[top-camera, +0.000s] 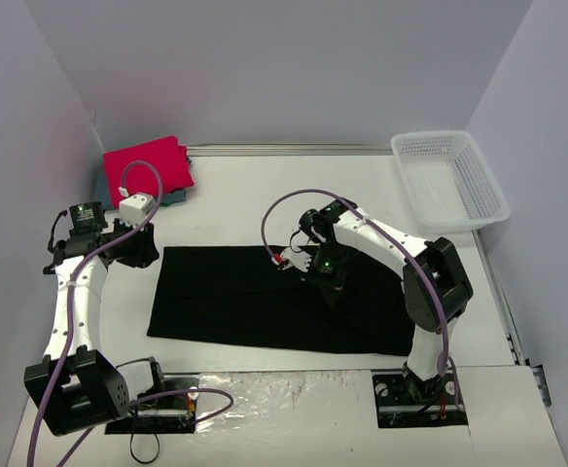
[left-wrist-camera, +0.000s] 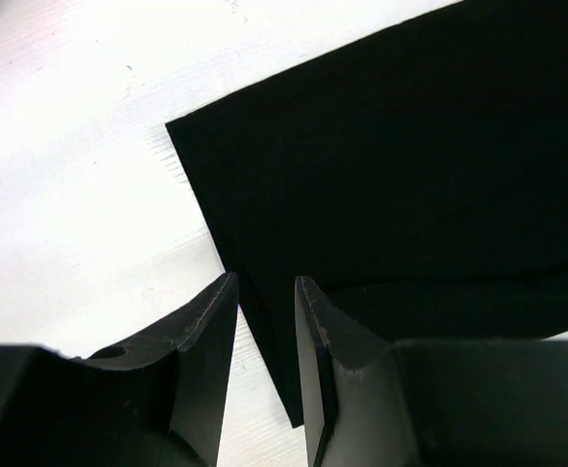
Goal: Fold and stack the t-shirts
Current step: Fold the other side of the tshirt into a rectangle
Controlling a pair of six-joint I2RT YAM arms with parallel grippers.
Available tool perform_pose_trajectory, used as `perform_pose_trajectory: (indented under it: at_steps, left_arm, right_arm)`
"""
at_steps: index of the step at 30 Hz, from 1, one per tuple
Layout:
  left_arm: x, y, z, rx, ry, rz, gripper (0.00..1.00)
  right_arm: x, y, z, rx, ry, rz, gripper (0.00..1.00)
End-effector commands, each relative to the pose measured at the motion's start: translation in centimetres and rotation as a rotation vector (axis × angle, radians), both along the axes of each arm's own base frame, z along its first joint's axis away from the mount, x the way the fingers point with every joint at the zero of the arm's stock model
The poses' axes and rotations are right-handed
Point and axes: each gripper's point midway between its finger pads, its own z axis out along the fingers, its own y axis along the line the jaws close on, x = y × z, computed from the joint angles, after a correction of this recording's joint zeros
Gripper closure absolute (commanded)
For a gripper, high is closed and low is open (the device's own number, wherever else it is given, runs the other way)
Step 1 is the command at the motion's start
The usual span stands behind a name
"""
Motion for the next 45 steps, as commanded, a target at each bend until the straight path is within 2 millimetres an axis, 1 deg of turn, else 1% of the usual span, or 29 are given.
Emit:
perform_pose_trajectory:
  at_steps: [1, 4, 5, 6, 7, 10, 16, 17, 18, 20, 21, 22, 23, 26, 28, 29, 30, 32, 33, 35, 36, 37, 39, 40, 41, 42, 43, 44, 45]
  left_arm:
    - [0.0, -0.2, 1.0, -0.007, -0.03, -0.015, 0.71]
    - [-0.1, -0.2, 1.0, -0.006, -0.03, -0.014, 0.71]
    - [0.0, -0.2, 1.1, -0.005, -0.032, -0.013, 0.71]
    - [-0.1, -0.2, 1.0, -0.006, -0.029, -0.013, 0.71]
    - [-0.1, -0.1, 1.0, -0.005, -0.028, -0.012, 0.71]
    - [-0.1, -0.2, 0.8, -0.008, -0.022, -0.014, 0.71]
    - [0.0, -0.2, 0.7, -0.013, -0.016, -0.016, 0.71]
    - [0.0, -0.2, 0.8, -0.011, -0.021, -0.016, 0.71]
    - [0.0, -0.2, 0.9, -0.012, -0.025, -0.014, 0.71]
    - [-0.1, -0.2, 1.4, -0.006, -0.042, -0.016, 0.71]
    - [-0.2, -0.3, 1.6, -0.003, -0.053, -0.016, 0.71]
    - [0.0, -0.2, 2.0, 0.002, -0.077, -0.016, 0.71]
    - [-0.1, -0.2, 2.5, 0.014, -0.107, -0.011, 0.71]
    - [0.1, -0.1, 3.3, 0.023, -0.158, 0.001, 0.7]
    - [0.3, -0.1, 3.6, 0.023, -0.171, 0.007, 0.67]
    - [0.4, -0.1, 3.7, 0.019, -0.171, 0.01, 0.65]
    - [0.5, -0.1, 3.7, 0.017, -0.173, 0.012, 0.64]
    - [0.4, -0.2, 3.6, 0.013, -0.171, 0.009, 0.57]
    - [0.4, -0.2, 3.6, 0.012, -0.174, 0.01, 0.55]
    - [0.1, -0.2, 3.4, 0.018, -0.179, 0.015, 0.49]
    - [0.2, -0.1, 3.5, 0.023, -0.19, 0.017, 0.48]
    - [0.1, 0.0, 3.3, 0.028, -0.19, 0.026, 0.42]
    - [0.1, 0.1, 3.8, 0.032, -0.214, 0.043, 0.37]
    - [0.1, 0.3, 3.9, 0.038, -0.219, 0.054, 0.34]
    - [0.1, 0.3, 3.8, 0.035, -0.217, 0.061, 0.27]
    - [0.2, 0.4, 3.8, 0.035, -0.221, 0.068, 0.24]
    - [0.3, 0.4, 3.7, 0.033, -0.216, 0.071, 0.22]
    - [0.3, 0.4, 3.7, 0.027, -0.214, 0.072, 0.2]
    - [0.4, 0.4, 3.6, 0.022, -0.21, 0.074, 0.19]
  right_arm:
    - [-1.9, 0.5, 1.4, 0.02, 0.086, 0.041, 1.0]
    - [-2.3, 0.9, 1.0, 0.023, 0.113, 0.061, 1.0]
    - [-2.3, 1.0, 0.9, 0.024, 0.119, 0.067, 0.96]
    - [-2.4, 1.0, 0.7, 0.019, 0.125, 0.07, 0.9]
    - [-2.4, 1.0, 0.4, 0.014, 0.129, 0.073, 0.7]
    - [-2.0, 0.8, 0.0, 0.01, 0.114, 0.074, 0.52]
    - [-1.4, -0.5, 1.0, -0.001, 0.066, 0.047, 0.48]
    - [-0.8, -1.1, 1.3, -0.015, 0.034, 0.039, 0.47]
    - [0.4, -1.7, 2.5, -0.021, -0.041, 0.027, 0.47]
    - [3.5, -3.1, 4.8, 0.006, -0.148, -0.058, 0.39]
    - [4.8, -3.7, 6.4, 0.04, -0.224, -0.088, 0.31]
    - [6.4, -5.0, 7.4, 0.056, -0.278, -0.152, 0.28]
    - [7.6, -5.3, 9.1, 0.091, -0.362, -0.189, 0.23]
    - [11.3, -5.8, 11.6, 0.182, -0.548, -0.302, 0.01]
    - [12.4, -5.8, 12.7, 0.212, -0.622, -0.384, 0.0]
    - [13.0, -6.2, 14.0, 0.232, -0.686, -0.419, 0.0]
    - [14.1, -6.1, 14.5, 0.255, -0.746, -0.453, 0.0]
    - [14.2, -6.5, 16.1, 0.304, -0.802, -0.521, 0.0]
    - [14.5, -6.6, 16.1, 0.33, -0.813, -0.55, 0.0]
    - [13.6, -6.3, 16.7, 0.422, -0.797, -0.581, 0.0]
    - [12.9, -6.1, 16.2, 0.443, -0.768, -0.574, 0.0]
    - [12.0, -5.9, 14.8, 0.457, -0.719, -0.565, 0.0]
    - [11.3, -5.6, 13.3, 0.457, -0.656, -0.569, 0.0]
    - [11.2, -5.9, 12.2, 0.428, -0.63, -0.587, 0.09]
    - [11.4, -6.8, 11.0, 0.37, -0.63, -0.614, 0.45]
    - [11.3, -7.3, 10.4, 0.343, -0.628, -0.625, 0.65]
    - [10.9, -7.8, 9.2, 0.312, -0.611, -0.637, 0.8]
    - [10.8, -8.6, 9.0, 0.289, -0.634, -0.641, 1.0]
    - [10.5, -8.9, 8.7, 0.275, -0.635, -0.641, 1.0]
